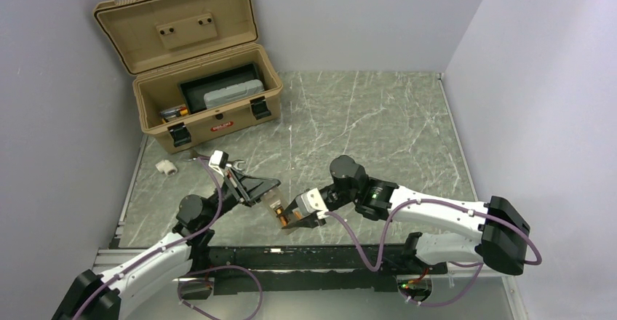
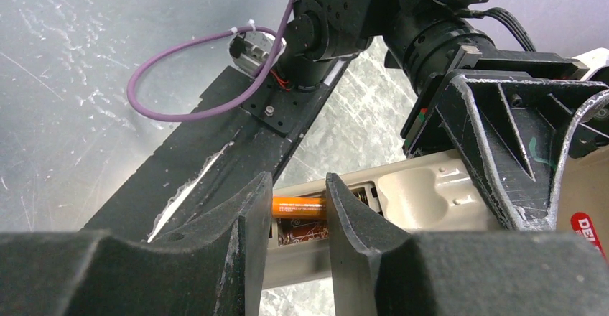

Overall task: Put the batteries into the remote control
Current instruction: Load the battery into the remote control.

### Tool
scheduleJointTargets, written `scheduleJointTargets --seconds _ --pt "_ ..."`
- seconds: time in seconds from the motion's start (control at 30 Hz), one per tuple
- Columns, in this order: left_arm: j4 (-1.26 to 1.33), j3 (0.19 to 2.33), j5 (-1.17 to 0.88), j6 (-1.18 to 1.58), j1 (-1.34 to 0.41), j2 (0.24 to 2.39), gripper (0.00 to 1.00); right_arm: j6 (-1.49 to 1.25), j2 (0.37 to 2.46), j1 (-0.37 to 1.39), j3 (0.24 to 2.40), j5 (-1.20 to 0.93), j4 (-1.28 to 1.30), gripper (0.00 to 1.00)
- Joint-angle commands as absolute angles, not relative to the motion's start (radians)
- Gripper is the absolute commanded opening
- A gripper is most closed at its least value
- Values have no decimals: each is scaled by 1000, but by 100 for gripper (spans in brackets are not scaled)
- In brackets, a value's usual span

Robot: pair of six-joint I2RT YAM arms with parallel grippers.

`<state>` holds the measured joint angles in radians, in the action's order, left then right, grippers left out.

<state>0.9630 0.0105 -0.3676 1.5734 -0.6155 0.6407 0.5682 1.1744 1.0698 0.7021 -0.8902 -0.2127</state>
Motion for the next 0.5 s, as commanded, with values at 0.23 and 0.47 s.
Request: scheduleJointTargets --seconds 0.23,0.47 --pt "1022 52 -443 1635 -627 590 0 614 1218 1039 752 -845 -232 35" --pt "1052 54 -452 1646 -627 610 0 610 1218 1038 747 -841 -251 35"
